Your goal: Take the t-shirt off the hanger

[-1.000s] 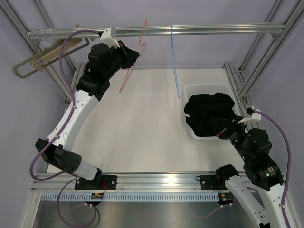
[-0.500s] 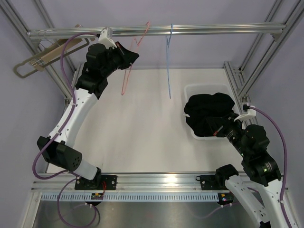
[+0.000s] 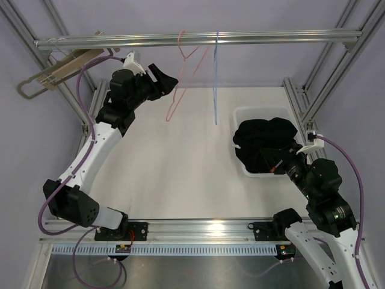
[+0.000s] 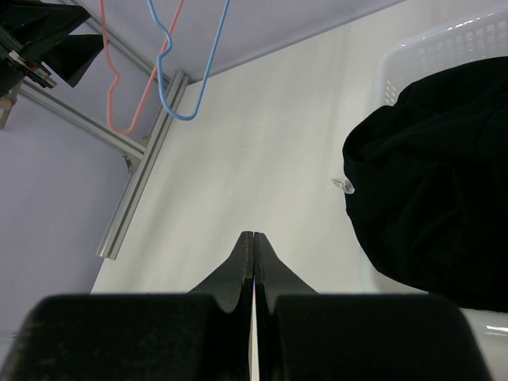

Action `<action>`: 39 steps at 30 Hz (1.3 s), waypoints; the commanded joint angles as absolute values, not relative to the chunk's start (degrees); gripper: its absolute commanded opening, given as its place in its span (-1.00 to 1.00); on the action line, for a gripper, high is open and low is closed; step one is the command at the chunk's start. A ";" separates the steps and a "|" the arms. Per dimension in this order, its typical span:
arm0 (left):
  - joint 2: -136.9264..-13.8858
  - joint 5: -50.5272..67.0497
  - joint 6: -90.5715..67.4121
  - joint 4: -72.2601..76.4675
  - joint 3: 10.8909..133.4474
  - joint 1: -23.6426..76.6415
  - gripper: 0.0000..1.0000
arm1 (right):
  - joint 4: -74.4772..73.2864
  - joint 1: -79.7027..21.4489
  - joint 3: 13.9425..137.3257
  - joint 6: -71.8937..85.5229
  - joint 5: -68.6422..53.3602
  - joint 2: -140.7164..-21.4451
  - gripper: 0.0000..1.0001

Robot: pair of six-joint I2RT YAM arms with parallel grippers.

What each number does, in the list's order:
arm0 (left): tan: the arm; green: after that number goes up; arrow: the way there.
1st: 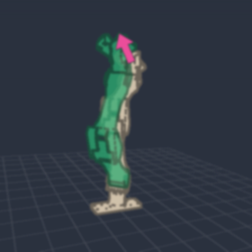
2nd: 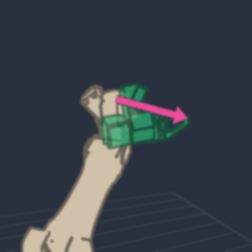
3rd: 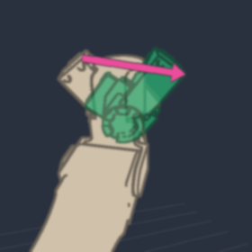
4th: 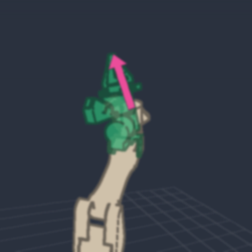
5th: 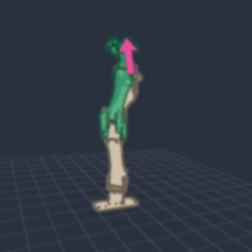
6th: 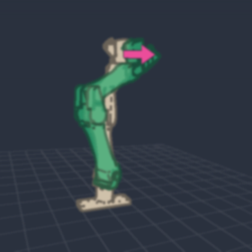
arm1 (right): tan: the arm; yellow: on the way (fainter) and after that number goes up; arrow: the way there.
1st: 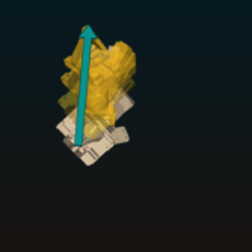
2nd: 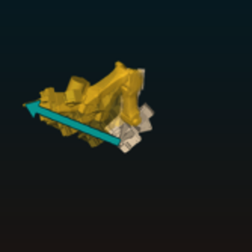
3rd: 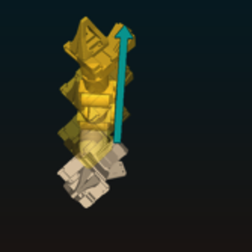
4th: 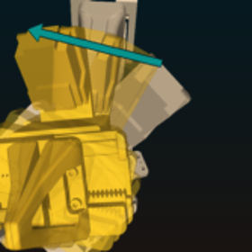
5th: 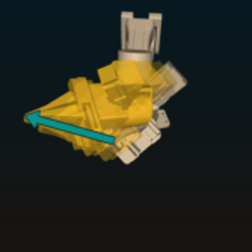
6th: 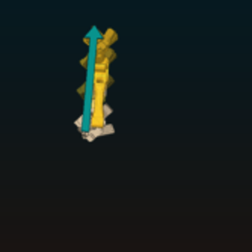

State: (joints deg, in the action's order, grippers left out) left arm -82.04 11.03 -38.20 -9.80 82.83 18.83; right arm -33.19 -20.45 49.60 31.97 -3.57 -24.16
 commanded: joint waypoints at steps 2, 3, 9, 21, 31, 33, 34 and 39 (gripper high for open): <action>-75.94 9.67 -35.51 -6.94 83.06 18.54 0.54 | -32.26 -20.30 52.29 31.99 -6.50 -23.55 -0.97; -74.28 9.49 -34.90 -7.55 82.97 18.54 0.62 | -32.52 -20.30 52.47 31.99 -6.76 -23.64 -0.97; -62.95 10.19 -28.84 -12.47 77.80 18.54 0.98 | -31.03 -20.30 55.72 30.77 -9.93 -25.05 -0.69; -22.00 21.50 -18.90 -32.16 50.55 18.63 0.98 | -30.76 -20.30 63.63 27.25 -7.57 -21.45 0.99; -8.35 23.11 -19.52 -37.18 45.79 18.63 0.98 | -30.41 -20.30 53.80 29.62 -0.26 -13.27 0.99; -8.44 23.99 -19.25 -37.18 46.58 18.63 0.98 | -31.02 -20.30 53.35 30.67 0.35 -13.27 0.99; -8.61 23.99 -18.81 -37.18 47.63 18.63 0.98 | -31.03 -20.30 52.91 30.85 1.31 -13.27 0.99; -9.05 23.56 -17.58 -37.35 49.74 18.63 0.98 | -29.53 -20.21 52.47 32.25 1.14 -12.92 0.99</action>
